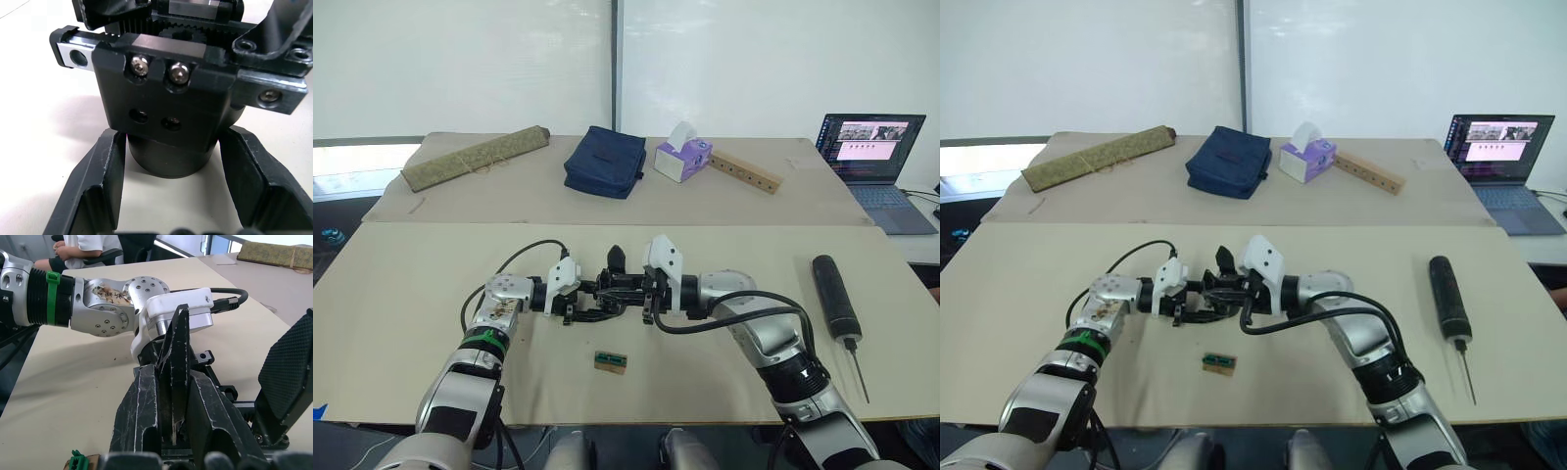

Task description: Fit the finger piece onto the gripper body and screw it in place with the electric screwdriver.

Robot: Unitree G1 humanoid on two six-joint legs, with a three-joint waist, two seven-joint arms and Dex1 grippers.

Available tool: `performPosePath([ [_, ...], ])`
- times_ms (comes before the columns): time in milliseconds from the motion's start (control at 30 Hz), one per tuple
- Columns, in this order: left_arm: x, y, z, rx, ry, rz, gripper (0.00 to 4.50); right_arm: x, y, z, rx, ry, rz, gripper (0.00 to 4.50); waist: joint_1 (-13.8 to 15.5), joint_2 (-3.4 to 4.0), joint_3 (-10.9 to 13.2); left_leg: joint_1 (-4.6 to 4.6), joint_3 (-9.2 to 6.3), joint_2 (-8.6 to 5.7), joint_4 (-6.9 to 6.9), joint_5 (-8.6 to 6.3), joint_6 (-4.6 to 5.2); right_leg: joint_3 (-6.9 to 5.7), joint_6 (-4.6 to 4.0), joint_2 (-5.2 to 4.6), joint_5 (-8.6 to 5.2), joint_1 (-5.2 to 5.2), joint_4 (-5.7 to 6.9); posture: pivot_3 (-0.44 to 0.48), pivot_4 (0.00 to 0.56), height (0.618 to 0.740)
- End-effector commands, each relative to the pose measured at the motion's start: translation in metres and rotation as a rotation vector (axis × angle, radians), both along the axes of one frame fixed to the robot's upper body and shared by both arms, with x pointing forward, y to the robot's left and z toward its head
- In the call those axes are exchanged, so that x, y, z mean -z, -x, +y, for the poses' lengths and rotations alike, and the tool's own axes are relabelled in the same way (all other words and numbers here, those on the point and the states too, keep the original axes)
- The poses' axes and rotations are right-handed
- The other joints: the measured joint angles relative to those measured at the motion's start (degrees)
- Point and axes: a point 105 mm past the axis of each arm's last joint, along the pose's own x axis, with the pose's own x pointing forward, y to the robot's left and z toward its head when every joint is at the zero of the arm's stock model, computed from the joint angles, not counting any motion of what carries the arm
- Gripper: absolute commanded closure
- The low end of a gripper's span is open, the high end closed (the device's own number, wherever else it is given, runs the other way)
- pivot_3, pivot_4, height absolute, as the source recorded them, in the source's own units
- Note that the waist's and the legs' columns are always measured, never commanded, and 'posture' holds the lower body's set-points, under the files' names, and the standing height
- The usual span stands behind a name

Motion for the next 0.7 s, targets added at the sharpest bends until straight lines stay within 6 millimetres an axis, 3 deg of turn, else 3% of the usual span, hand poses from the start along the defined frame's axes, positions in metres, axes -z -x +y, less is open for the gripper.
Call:
performPosePath([
  [33, 0.016, 0.011, -0.003, 0.040, -0.046, 0.056, 2.19, 0.025, 0.000, -0.004, 0.016, 0.075, 0.087, 4.17, 0.00, 0.00, 0.00, 0.00, 0.00, 0.00, 0.00, 0.00, 0.00, 0.00, 0.00, 0.00, 0.00, 0.00, 0.00, 0.000, 0.150, 0.740],
  [433, 0.019, 0.011, -0.005, 0.031, -0.042, 0.059, 2.19, 0.038, -0.005, -0.018, 0.048, 0.103, 0.117, 4.17, 0.11, 0.00, -0.03, 0.01, -0.01, -0.01, 0.00, 0.00, 0.00, 0.00, 0.00, -0.01, 0.00, 0.05, -0.01, 0.000, 0.150, 0.740],
  [700, 0.021, 0.011, -0.004, 0.027, -0.046, 0.063, 2.19, 0.012, -0.002, -0.006, -0.004, -0.002, 0.027, 4.17, 0.11, 0.00, -0.03, 0.01, -0.01, -0.01, 0.00, 0.00, 0.00, 0.00, 0.00, -0.01, 0.00, 0.05, -0.02, 0.000, 0.150, 0.740],
])
